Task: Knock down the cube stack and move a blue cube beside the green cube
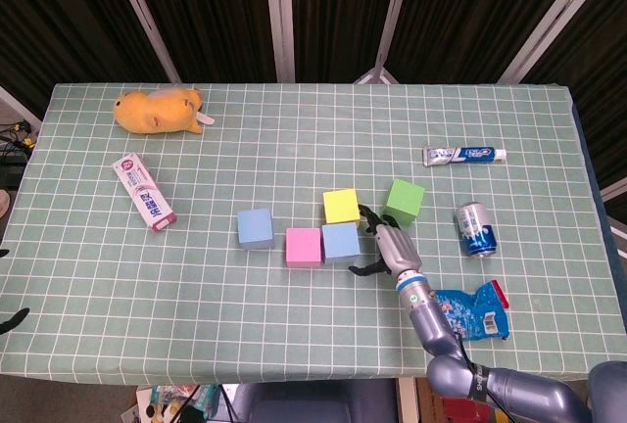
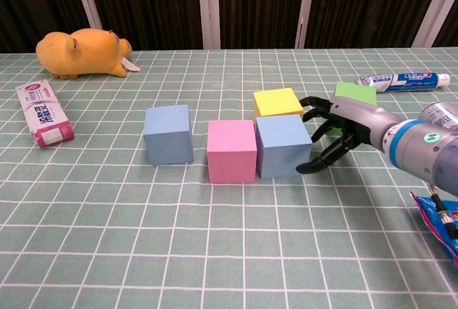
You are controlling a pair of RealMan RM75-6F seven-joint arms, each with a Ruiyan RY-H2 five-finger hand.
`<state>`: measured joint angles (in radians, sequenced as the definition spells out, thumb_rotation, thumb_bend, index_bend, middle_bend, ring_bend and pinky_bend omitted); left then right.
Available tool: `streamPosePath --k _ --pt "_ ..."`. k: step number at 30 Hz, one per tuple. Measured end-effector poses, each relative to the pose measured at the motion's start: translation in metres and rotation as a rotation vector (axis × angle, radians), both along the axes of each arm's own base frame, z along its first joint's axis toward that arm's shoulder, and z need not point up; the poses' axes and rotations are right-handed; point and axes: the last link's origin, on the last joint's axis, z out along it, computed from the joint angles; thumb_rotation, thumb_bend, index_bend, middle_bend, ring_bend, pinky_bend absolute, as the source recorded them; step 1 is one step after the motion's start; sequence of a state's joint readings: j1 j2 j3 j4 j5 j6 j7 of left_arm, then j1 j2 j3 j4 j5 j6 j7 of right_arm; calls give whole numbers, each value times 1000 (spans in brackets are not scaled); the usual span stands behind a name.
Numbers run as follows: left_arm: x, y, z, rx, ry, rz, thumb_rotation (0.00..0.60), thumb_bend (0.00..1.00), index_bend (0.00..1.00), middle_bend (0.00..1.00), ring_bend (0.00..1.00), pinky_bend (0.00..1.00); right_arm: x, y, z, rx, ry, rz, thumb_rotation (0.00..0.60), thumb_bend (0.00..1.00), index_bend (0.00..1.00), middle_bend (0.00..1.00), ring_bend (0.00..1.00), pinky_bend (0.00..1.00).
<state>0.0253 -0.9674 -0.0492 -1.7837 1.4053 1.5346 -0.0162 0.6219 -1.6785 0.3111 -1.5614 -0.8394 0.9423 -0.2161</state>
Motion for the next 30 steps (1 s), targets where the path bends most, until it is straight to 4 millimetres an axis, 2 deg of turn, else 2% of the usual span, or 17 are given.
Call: streamPosePath --k 8,10,13,17,21,24,30 --pt "-2 1 1 -1 -7 2 600 133 231 0 0 0 39 -1 -16 32 -28 35 600 155 88 200 275 61" --pt "-2 1 2 1 -9 3 600 133 231 0 0 0 46 1 -21 39 -29 41 600 155 92 223 298 61" --pt "-3 2 3 4 -11 4 600 133 231 0 0 0 52 4 -24 44 -28 48 600 155 108 294 394 61" --pt "-3 2 3 0 -11 4 600 133 231 0 0 0 54 6 -25 33 -37 46 600 155 184 449 556 113" --pt "-3 2 2 -2 -9 3 600 133 231 0 0 0 52 6 -23 13 -43 40 600 154 265 556 661 181" --pt "-2 2 2 -3 -7 3 600 133 231 0 0 0 46 7 -21 0 -37 31 600 155 300 578 686 208" --pt "-2 2 1 -2 -4 7 600 133 231 0 0 0 33 7 -15 -2 -46 3 600 155 302 613 718 239"
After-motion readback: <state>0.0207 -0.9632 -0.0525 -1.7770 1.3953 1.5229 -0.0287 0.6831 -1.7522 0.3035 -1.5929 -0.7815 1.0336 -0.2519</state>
